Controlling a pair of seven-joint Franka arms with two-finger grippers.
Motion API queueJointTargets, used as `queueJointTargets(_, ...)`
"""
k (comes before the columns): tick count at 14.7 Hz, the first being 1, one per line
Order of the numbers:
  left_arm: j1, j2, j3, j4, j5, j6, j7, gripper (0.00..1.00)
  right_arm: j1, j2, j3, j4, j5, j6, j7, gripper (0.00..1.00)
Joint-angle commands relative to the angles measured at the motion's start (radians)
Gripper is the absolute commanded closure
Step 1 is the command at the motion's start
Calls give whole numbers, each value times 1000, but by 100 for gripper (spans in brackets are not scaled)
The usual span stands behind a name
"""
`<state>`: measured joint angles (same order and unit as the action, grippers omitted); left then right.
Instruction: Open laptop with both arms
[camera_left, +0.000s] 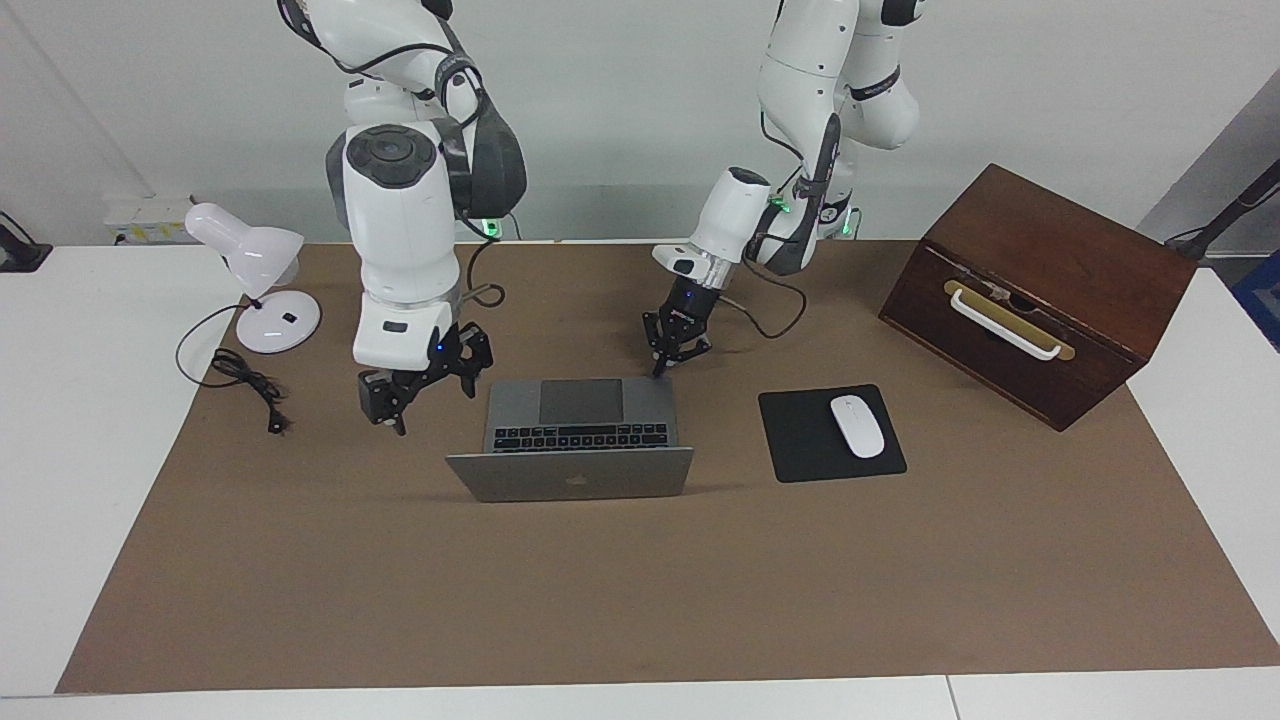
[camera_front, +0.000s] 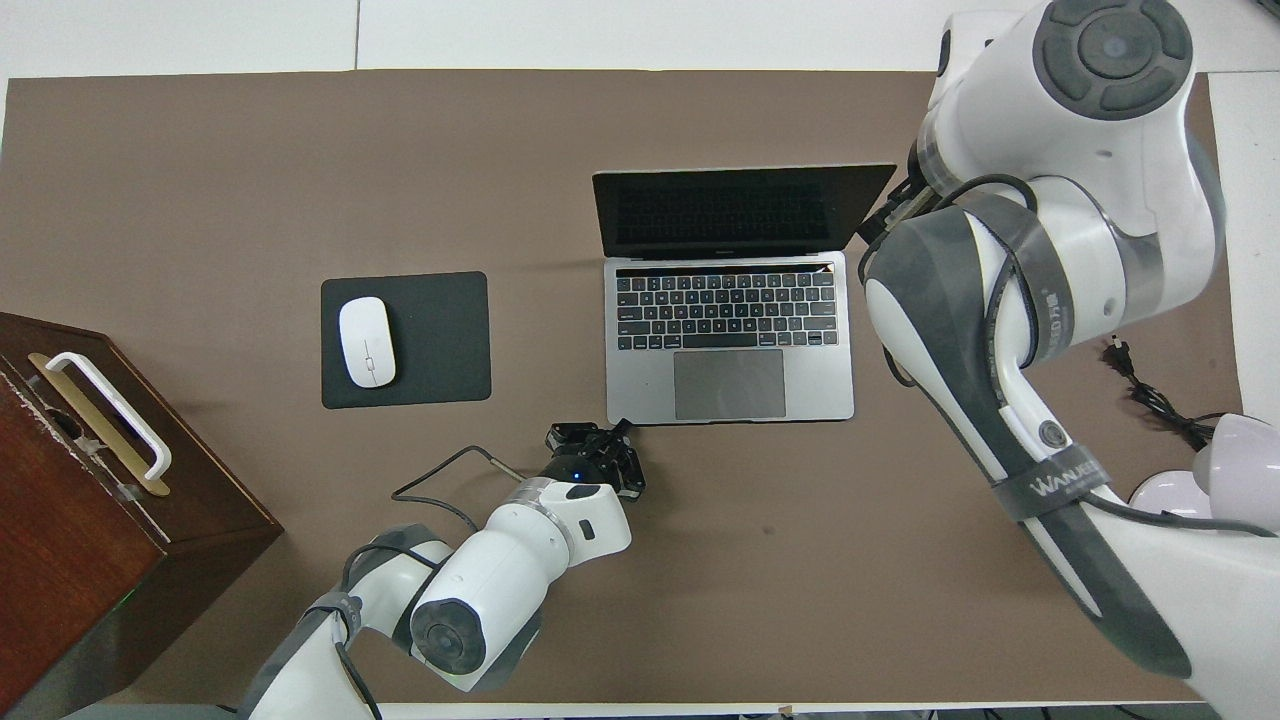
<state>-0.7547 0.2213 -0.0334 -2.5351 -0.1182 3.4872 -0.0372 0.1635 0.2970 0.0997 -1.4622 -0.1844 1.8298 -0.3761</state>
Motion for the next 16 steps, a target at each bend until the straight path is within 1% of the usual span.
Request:
queueJointTargets(1,4,-68,9,6,-12,-75,-13,100,-18,-47,3,-13,60,-82,-20,0)
queueJointTargets(2,5,-107,9,6,-12,-145,-23,100,-22,-56,3,-15,75,-110,0,0)
queueJointTargets(4,9,-196,15,9,-14,-299,-27,100,-32,-82,3,-27,121,-159,107,0)
queueJointTargets(6,37,-276,15,19,-14,-431,-27,100,-30,-107,3,-35,128,-197,180,0)
queueJointTargets(8,54,-330,18,35,-12,-551,-27,100,-32,-125,3,-35,129,-227,209,0)
queueJointTargets(10,84,-393,21,71,-12,-714,-20,100,-35,-143,2,-35,170,-270,278,0)
queueJointTargets(11,121,-413,20,125,-9,-847,-16,100,-41,-151,0,-35,184,-286,311,0)
queueJointTargets(13,191,-409,18,311,-6,-1188,-10,100,-53,-170,0,-35,186,-326,327,0)
queueJointTargets(14,236,-399,18,397,-6,-1321,-9,83,-61,-180,0,-37,186,-339,329,0)
queueJointTargets(15,273,-398,18,447,-6,-1409,-9,66,-62,-186,0,-37,186,-351,330,0)
queueJointTargets(16,287,-402,20,466,-6,-1456,-12,16,-67,-191,-1,-37,186,-363,336,0)
